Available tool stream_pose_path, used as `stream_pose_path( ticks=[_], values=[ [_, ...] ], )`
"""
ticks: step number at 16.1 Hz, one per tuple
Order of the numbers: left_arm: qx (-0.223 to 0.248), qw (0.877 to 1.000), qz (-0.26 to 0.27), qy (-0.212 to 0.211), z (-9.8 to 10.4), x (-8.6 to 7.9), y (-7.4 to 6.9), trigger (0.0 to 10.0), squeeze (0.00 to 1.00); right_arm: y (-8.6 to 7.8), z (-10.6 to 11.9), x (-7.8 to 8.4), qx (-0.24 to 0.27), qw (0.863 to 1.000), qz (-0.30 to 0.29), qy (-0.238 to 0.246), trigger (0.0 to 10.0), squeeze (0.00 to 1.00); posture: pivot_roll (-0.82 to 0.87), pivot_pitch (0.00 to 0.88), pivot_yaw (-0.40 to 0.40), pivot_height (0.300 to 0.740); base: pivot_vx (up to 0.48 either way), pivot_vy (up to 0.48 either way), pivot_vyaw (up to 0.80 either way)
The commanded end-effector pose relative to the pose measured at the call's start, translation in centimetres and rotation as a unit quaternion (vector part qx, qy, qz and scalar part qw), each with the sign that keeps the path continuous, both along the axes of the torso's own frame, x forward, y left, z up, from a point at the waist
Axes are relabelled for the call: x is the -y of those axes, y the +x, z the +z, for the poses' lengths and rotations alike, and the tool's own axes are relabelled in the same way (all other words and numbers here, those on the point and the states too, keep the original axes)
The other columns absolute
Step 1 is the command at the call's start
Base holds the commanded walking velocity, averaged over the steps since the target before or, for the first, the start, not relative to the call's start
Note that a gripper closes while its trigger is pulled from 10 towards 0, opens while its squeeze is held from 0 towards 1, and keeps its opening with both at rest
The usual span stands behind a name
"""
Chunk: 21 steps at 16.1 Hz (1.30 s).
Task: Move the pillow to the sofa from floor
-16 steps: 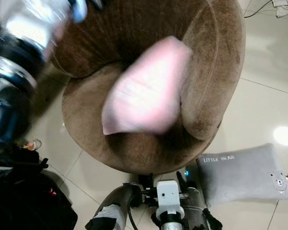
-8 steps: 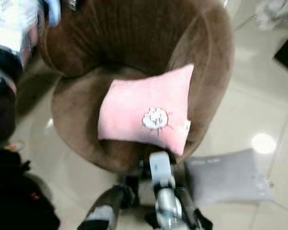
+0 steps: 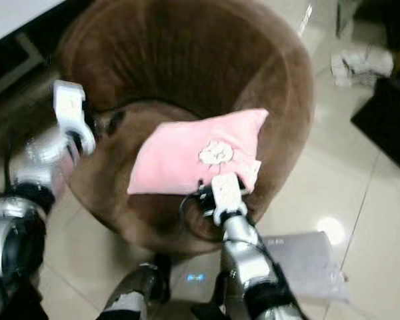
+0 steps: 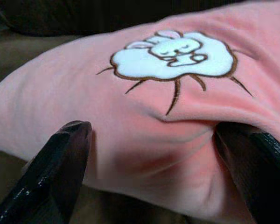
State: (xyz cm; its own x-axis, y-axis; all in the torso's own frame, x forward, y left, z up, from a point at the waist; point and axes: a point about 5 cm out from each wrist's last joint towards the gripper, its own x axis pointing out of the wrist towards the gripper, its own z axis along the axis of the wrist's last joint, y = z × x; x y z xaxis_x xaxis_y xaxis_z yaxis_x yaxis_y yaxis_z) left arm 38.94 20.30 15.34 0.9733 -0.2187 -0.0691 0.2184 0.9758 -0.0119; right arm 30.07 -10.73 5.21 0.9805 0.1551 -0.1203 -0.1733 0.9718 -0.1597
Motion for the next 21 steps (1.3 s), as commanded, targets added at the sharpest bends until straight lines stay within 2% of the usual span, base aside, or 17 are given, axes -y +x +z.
stream_pose_path(
  ticks=[1,2,4,6,7,10,11,12,13,14,15,16,17,18,19,20,21],
  values=[
    [0.035,0.999,0.016,-0.007,1.1,-0.4,0.1,10.0,0.0,-0.1,-0.6,0.4,-0.019,1.0,-0.007,0.006,10.0,0.0,0.22,0.209,0.001,0.74,0.0,0.0,0.0],
    [0.026,0.999,0.032,-0.017,-1.2,0.0,-1.1,10.0,0.0,1.0,0.3,0.9,-0.008,1.0,-0.001,0.0,10.0,0.0,0.24,0.198,-0.034,0.74,0.0,0.0,0.0],
    [0.022,0.998,0.044,-0.034,-2.8,0.5,-2.4,10.0,0.0,1.9,0.8,1.2,-0.003,1.0,0.01,-0.006,10.0,0.0,0.26,0.194,-0.063,0.74,0.0,0.0,0.0],
    [0.03,0.998,0.049,-0.04,-3.7,1.0,-3.8,10.0,0.0,2.3,1.0,0.7,-0.002,1.0,0.026,-0.012,10.0,0.0,0.26,0.195,-0.078,0.74,0.0,0.0,0.0],
    [0.04,0.997,0.05,-0.047,-4.2,2.1,-4.9,10.0,0.0,2.8,1.4,0.2,0.001,0.999,0.042,-0.016,10.0,0.0,0.28,0.198,-0.104,0.74,0.0,0.0,0.0],
    [0.06,0.995,0.051,-0.069,-3.4,4.3,-5.8,10.0,0.0,4.0,2.4,-0.1,0.005,0.999,0.051,-0.017,10.0,0.0,0.29,0.188,-0.124,0.74,0.0,0.0,0.0],
    [0.059,0.995,0.049,-0.069,-3.2,4.5,-5.9,10.0,0.0,4.2,2.7,-0.1,0.009,0.998,0.052,-0.017,10.0,0.0,0.28,0.178,-0.124,0.74,0.0,0.0,0.0],
    [0.063,0.995,0.037,-0.062,-2.2,4.8,-6.0,10.0,0.0,5.8,6.7,0.2,0.067,0.996,0.055,-0.004,10.0,0.0,0.28,0.17,-0.118,0.74,0.0,0.0,0.0],
    [0.066,0.996,0.039,-0.048,-1.7,4.8,-6.1,10.0,0.0,6.7,10.5,1.6,0.128,0.991,0.043,0.023,10.0,0.0,0.27,0.162,-0.121,0.74,0.0,0.0,0.0],
    [0.064,0.996,0.05,-0.031,-1.6,4.3,-6.5,10.0,0.0,6.4,12.0,3.3,0.16,0.986,0.039,0.013,10.0,0.0,0.26,0.161,-0.122,0.74,0.0,0.0,0.0],
    [0.056,0.997,0.055,-0.025,-2.2,3.5,-7.5,10.0,0.0,4.8,10.2,4.4,0.153,0.987,0.045,-0.012,10.0,0.0,0.26,0.156,-0.127,0.74,0.0,0.0,0.0],
    [0.041,0.997,0.055,-0.022,-2.7,3.1,-8.3,10.0,0.0,3.8,8.7,4.8,0.131,0.99,0.041,-0.016,10.0,0.0,0.26,0.156,-0.127,0.74,0.0,0.0,0.0],
    [0.021,0.998,0.053,-0.002,-3.6,2.3,-10.1,10.0,0.0,1.0,5.8,5.0,0.085,0.996,0.035,-0.014,10.0,0.0,0.25,0.165,-0.121,0.74,0.0,0.0,0.0],
    [-0.008,0.998,0.06,-0.002,-4.7,1.7,-11.3,10.0,0.0,-0.8,3.8,4.9,0.048,0.998,0.042,-0.024,10.0,0.0,0.25,0.164,-0.117,0.74,0.0,0.0,0.0],
    [-0.059,0.996,0.073,-0.009,-6.6,1.3,-13.0,10.0,0.0,-2.6,1.6,4.1,0.006,0.998,0.054,-0.03,10.0,0.0,0.25,0.17,-0.11,0.74,0.0,0.0,0.0],
    [-0.084,0.994,0.069,-0.003,-7.5,1.6,-13.8,10.0,0.0,-3.2,0.6,3.8,-0.014,0.998,0.051,-0.031,10.0,0.0,0.25,0.17,-0.105,0.74,0.0,0.0,0.0],
    [-0.095,0.994,0.062,0.001,-7.5,1.9,-14.0,10.0,0.0,-3.5,0.5,3.6,-0.018,0.998,0.049,-0.03,10.0,0.0,0.25,0.17,-0.097,0.74,0.0,0.0,0.0]
  ],
)
